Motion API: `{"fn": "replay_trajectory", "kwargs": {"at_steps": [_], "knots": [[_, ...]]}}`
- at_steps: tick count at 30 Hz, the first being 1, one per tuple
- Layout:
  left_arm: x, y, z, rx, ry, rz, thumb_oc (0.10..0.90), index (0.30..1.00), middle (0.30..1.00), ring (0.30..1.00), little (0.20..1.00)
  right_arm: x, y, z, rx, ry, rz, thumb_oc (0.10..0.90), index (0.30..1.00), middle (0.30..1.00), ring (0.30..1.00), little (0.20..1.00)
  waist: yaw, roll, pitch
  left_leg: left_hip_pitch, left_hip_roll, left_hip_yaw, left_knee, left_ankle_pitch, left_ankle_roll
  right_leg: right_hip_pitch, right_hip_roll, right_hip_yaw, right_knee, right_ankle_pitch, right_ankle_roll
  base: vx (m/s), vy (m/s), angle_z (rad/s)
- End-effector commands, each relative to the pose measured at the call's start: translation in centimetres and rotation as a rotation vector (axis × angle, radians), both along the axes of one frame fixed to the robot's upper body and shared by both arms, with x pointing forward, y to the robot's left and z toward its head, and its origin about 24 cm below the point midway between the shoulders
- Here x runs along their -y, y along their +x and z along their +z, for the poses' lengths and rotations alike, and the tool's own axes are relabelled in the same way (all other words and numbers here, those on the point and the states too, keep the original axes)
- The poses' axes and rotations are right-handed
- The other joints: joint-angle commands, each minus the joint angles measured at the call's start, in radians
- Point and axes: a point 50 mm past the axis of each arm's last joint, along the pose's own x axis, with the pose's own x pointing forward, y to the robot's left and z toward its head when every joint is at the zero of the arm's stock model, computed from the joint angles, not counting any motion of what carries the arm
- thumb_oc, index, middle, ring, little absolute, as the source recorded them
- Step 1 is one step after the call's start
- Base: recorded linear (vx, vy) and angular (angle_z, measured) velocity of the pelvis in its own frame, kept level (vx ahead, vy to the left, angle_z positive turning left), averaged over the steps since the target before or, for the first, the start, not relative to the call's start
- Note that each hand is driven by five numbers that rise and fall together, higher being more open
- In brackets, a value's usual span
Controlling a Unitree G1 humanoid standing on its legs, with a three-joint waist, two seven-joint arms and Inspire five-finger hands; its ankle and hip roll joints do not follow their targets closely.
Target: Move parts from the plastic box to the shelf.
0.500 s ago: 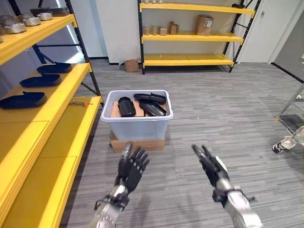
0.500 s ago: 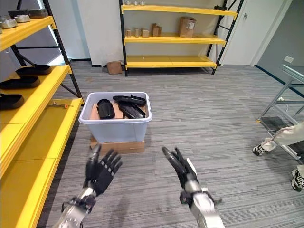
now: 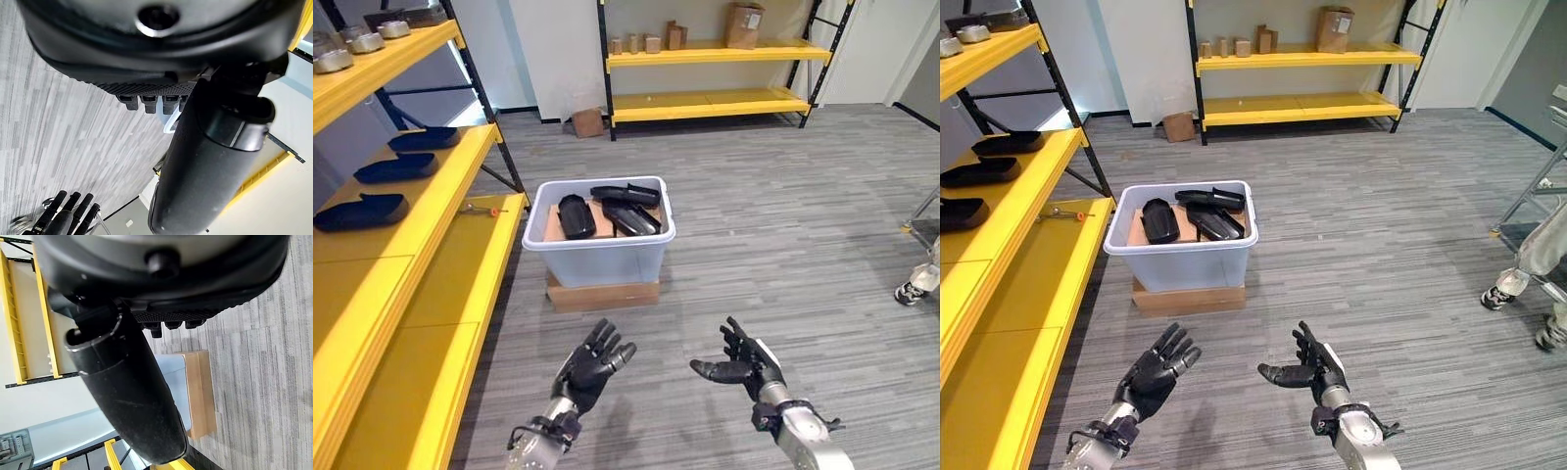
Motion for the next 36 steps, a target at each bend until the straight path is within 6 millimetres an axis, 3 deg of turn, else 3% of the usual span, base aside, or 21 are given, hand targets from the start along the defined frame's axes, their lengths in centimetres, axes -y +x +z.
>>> {"fn": "replay_trajectory", "kwargs": {"at_steps": [1, 9, 30, 36], "knots": [[0.26, 3.18, 3.82, 0.238, -0.055, -0.01, 0.9, 1.0, 1.0, 1.0, 1.0, -0.93, 3.41, 4.67, 0.27, 0.017, 0.031, 0.9, 1.0, 1.0, 1.0, 1.0, -0.01, -0.043, -0.025, 0.034, 0.078, -0.019, -0.025, -0.005, -0.079, 0.014, -0.097, -0.007, -0.065, 0.127, 0.105, 0.0, 0.0, 0.0], [0.79, 3.14, 3.68, 0.239, -0.064, -0.068, 0.9, 1.0, 1.0, 1.0, 1.0, -0.86, 3.58, 5.12, 0.291, 0.01, 0.049, 0.9, 1.0, 1.0, 1.0, 1.0, -0.009, -0.038, -0.019, 0.033, 0.077, -0.023, -0.025, 0.001, -0.076, 0.012, -0.101, -0.008, -0.065, 0.134, 0.105, 0.0, 0.002, 0.0], [0.14, 2.88, 3.24, 0.176, -0.024, 0.004, 0.9, 1.0, 1.0, 1.0, 1.0, -1.61, 3.22, 4.87, 0.286, 0.082, 0.081, 0.9, 1.0, 1.0, 1.0, 1.0, 0.005, -0.041, -0.022, 0.035, 0.071, -0.026, -0.025, -0.002, -0.075, 0.022, -0.109, -0.028, -0.065, 0.132, 0.114, 0.0, 0.001, 0.01], [0.52, 3.11, 3.92, 0.254, -0.097, -0.007, 0.9, 1.0, 1.0, 1.0, 1.0, -1.65, 3.31, 4.75, 0.277, 0.088, 0.061, 0.9, 1.0, 1.0, 1.0, 1.0, 0.005, -0.043, -0.019, 0.038, 0.071, -0.028, -0.025, -0.002, -0.073, 0.027, -0.108, -0.026, -0.065, 0.131, 0.111, 0.01, 0.012, 0.04]]}}
